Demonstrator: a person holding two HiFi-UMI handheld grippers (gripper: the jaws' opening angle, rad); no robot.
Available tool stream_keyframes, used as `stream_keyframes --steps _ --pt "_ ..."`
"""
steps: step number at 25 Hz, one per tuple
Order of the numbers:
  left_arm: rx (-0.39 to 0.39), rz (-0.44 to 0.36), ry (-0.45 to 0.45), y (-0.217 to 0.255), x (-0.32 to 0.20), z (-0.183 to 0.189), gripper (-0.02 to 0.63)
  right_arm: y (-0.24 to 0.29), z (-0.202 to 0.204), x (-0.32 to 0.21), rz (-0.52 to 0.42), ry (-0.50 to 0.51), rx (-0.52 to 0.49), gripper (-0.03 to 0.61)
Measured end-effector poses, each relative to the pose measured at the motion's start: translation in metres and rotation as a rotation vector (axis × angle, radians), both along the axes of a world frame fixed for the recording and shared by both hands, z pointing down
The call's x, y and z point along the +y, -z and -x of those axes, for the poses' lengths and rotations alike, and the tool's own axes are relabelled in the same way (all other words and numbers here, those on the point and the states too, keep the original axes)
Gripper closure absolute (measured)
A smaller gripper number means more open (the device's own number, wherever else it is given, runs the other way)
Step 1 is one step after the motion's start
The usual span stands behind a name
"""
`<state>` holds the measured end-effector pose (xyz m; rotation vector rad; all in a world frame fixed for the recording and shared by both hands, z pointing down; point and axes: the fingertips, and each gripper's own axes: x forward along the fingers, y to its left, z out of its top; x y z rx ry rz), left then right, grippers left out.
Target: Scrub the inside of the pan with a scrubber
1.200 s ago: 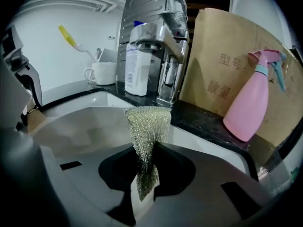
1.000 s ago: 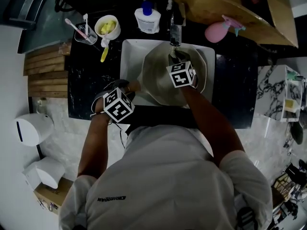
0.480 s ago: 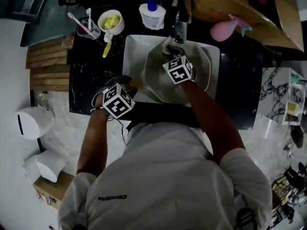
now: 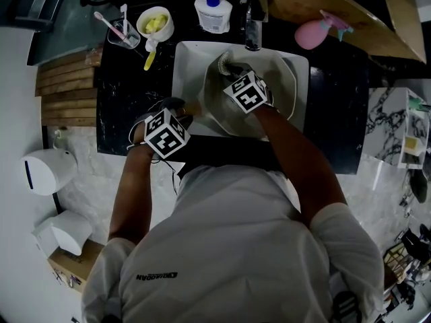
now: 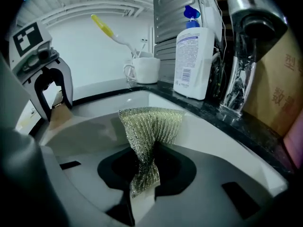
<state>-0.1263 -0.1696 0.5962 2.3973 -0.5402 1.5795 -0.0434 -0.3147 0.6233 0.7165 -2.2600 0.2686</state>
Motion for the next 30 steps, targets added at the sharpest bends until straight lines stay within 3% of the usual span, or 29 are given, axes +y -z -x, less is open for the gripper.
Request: stream_keyframes --steps 10,22,30 --pt "-0.003 -0.013 0.000 0.000 0.003 0.001 0.422 0.006 0.032 0.047 -0.004 0.264 0.042 0.479" --pt "0.001 -0.028 -0.004 0.001 0.005 -0.001 0.422 0.008 0.035 0.099 0.014 0.531 0.094 0.480" --pt "0.000 -0.036 -0.005 0.001 0.004 0.000 0.422 0.004 0.029 0.127 0.040 0.639 0.131 0.481"
